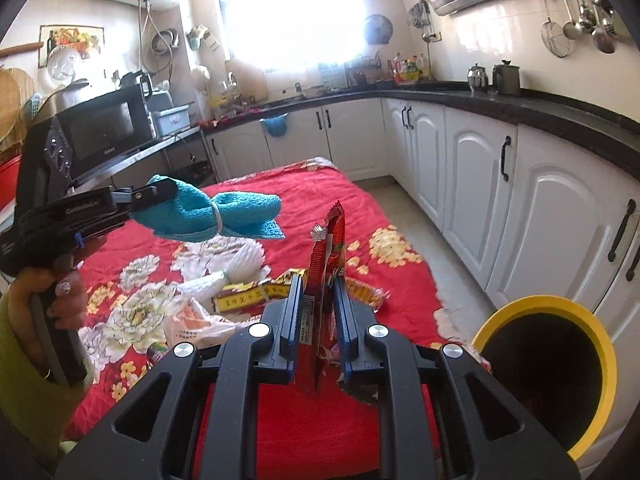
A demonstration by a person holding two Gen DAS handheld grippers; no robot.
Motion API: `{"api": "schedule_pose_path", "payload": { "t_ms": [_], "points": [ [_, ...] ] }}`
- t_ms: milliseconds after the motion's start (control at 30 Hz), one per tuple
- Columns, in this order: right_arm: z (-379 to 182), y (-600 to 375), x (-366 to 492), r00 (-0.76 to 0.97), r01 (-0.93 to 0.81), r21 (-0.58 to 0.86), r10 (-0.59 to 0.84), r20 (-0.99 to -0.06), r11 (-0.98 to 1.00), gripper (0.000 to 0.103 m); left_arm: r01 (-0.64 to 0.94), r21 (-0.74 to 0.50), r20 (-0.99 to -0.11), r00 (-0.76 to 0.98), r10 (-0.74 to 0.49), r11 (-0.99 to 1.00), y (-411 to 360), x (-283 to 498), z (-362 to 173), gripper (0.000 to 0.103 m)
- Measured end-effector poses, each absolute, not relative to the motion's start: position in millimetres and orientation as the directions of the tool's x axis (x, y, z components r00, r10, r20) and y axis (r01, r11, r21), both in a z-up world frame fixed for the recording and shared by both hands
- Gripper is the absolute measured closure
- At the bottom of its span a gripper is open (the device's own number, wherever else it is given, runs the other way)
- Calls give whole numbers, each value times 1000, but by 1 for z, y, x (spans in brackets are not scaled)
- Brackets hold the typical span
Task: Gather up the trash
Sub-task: 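Carry the blue towel and red wrapper over the yellow bin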
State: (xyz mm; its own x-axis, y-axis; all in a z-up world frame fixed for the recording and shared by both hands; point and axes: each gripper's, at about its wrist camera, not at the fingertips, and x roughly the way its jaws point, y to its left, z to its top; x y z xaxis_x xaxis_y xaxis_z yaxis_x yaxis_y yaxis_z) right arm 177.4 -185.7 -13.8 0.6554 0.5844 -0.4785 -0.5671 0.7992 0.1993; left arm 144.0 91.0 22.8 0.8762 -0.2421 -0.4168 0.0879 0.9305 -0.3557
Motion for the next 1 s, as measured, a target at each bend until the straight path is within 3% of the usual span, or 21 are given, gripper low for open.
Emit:
{"api": "schedule_pose_path", "payload": {
  "t_ms": [1000],
  "points": [
    [18, -271, 180, 786, -439, 202, 484, -385, 875, 88, 345, -284, -361, 826, -433, 895, -35, 155, 56, 102]
  ]
}}
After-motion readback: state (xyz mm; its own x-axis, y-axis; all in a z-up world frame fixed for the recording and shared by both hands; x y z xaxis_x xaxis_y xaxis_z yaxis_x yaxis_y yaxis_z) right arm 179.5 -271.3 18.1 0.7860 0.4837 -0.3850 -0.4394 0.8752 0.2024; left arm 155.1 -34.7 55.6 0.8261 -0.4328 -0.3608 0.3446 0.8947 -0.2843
